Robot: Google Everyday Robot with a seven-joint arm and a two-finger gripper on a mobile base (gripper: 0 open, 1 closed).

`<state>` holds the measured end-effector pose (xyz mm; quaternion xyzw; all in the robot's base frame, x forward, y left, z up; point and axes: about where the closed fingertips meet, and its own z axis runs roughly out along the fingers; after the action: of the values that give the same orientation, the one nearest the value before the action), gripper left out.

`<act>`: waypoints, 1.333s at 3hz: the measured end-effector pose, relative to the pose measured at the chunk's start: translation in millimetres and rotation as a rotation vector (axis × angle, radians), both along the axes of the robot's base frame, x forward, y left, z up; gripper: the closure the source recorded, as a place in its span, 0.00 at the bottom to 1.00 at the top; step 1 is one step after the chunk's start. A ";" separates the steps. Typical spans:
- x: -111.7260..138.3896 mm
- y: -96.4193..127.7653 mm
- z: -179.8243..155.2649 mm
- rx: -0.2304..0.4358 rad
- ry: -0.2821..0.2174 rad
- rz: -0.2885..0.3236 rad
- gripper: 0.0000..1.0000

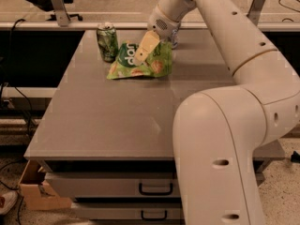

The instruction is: Move green rice chip bag near green can

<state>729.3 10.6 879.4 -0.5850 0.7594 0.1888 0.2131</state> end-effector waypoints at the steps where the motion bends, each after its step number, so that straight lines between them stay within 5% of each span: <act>1: 0.6 0.6 -0.4 0.001 -0.001 0.000 0.00; 3: 4.2 -22.4 31.6 -0.111 -0.107 0.015 0.00; 4: 3.7 -55.0 44.9 -0.189 -0.155 -0.001 0.00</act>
Offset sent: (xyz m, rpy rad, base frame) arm 0.0015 -0.0295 0.0396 -0.1331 -0.1013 0.0380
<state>733.0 -44.4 924.3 -0.6150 0.7554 0.0705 0.2150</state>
